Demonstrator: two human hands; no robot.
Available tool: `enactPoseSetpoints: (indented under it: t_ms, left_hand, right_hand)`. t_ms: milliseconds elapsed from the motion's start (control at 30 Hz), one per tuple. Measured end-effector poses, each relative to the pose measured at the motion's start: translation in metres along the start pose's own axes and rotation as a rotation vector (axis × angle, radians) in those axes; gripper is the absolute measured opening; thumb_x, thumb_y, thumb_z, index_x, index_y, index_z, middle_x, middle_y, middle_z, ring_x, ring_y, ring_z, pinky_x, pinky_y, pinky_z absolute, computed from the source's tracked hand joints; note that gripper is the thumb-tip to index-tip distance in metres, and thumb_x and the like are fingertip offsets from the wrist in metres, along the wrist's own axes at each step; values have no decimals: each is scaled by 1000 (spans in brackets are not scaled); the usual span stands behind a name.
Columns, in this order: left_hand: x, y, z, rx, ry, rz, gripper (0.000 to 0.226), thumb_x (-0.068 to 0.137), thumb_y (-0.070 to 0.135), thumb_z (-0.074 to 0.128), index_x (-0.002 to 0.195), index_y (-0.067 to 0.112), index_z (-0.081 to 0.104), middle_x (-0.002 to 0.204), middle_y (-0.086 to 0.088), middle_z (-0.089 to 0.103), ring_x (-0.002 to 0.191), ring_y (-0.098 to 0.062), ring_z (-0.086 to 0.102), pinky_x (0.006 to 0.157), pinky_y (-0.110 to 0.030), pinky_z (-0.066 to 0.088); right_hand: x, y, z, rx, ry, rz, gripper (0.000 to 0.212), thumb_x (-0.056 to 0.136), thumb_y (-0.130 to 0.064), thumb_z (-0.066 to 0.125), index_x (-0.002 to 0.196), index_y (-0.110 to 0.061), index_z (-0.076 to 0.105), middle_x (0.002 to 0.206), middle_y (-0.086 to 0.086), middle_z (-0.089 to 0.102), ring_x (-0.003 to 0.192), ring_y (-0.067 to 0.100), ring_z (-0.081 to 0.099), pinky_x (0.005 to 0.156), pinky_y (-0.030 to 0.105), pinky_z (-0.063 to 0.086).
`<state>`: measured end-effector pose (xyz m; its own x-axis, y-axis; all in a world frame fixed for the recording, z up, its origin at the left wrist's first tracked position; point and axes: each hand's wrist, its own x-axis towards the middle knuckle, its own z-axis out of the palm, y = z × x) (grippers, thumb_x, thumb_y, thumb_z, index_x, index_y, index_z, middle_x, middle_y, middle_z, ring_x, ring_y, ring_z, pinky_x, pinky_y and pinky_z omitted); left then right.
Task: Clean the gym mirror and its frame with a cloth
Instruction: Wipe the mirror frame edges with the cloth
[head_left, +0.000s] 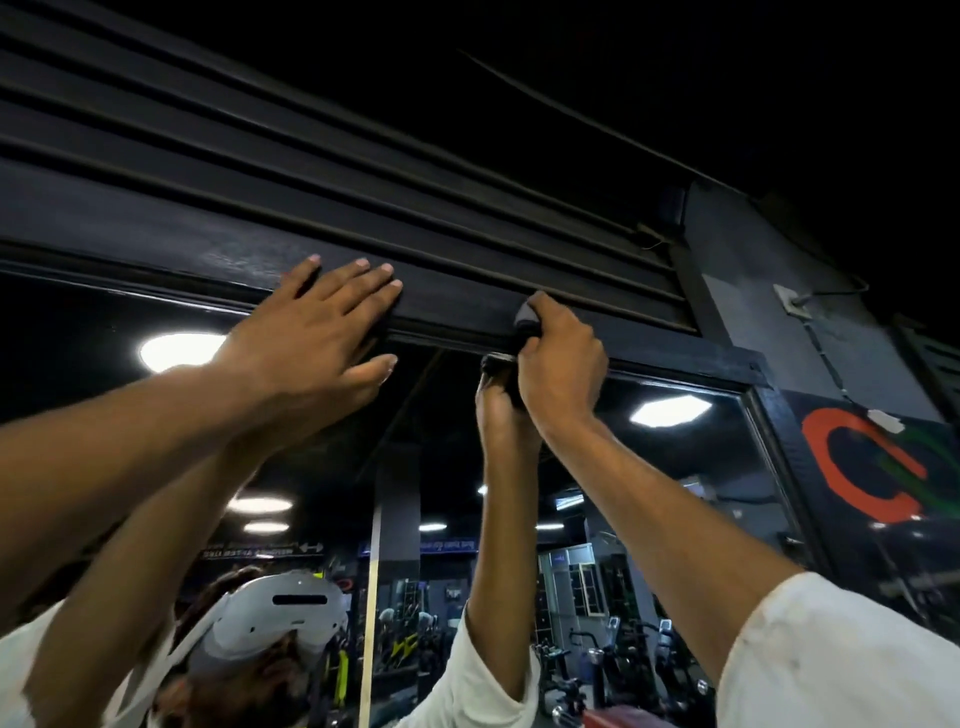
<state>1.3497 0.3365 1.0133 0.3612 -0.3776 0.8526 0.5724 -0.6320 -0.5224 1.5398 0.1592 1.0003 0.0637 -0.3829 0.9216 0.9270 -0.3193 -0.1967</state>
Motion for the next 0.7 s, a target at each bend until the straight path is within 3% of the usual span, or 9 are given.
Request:
enactPoseSetpoints:
  t_ms: [100,233,300,400,467,533,633,700]
  left_hand:
    - [-12,-12,3,24,-21,25,93,95,71,11,171,18,11,179,-2,8,165,-18,3,133,-48,-2]
    - [-11,-13,7,15,-36,29,96,93,73,6,171,18,3,179,-3,-1,165,-19,-5,131,-47,-9]
    - [-12,-17,8,15,-34,48,96,92,73,3,171,19,0,179,-3,-3,165,-18,-8,132,-48,-10]
    - [-19,-16,13,22,-17,48,95,92,72,-2,170,18,-3,179,-3,-6,165,-19,-10,131,-48,-13]
    - [-20,-15,16,23,-14,43,94,93,71,-4,170,17,-6,179,-3,-9,164,-19,-13,131,-50,-13]
    - [-19,-15,17,23,-9,42,93,94,71,-4,170,17,-8,179,-4,-10,164,-19,-14,131,-51,-12]
    - [-21,-17,14,-23,-25,60,92,95,72,3,170,19,-8,178,-3,-12,163,-17,-17,131,-50,-12]
    - [-21,-25,7,-57,-43,96,93,92,73,3,170,23,-7,178,1,-11,163,-14,-16,132,-48,-10]
  right_hand:
    - [-10,-36,8,39,-4,-126,25,107,-15,55,124,-29,68,118,-6,74,104,18,71,73,24,41]
    - [-8,-47,0,-11,-73,-292,36,103,-14,53,133,-30,65,131,-5,71,119,23,67,92,42,55]
    - [-3,-35,-6,-53,-9,-193,33,100,-11,54,124,-29,69,123,-2,73,114,27,68,89,41,52]
    - [-4,-16,-6,-31,72,149,36,98,-3,50,113,-27,72,110,5,74,103,35,69,77,40,48]
    - [-19,-23,3,4,97,241,36,101,-2,47,112,-26,71,109,7,73,102,36,69,76,38,48]
    - [-37,-44,14,32,101,183,40,99,0,47,118,-28,69,113,4,73,105,31,70,82,36,51]
    - [-46,-80,14,82,65,39,44,102,-1,49,133,-25,68,126,-1,72,113,19,68,83,21,41]
    - [-35,-95,8,67,76,-39,42,102,-3,51,133,-25,69,125,-3,73,112,17,68,83,21,41]
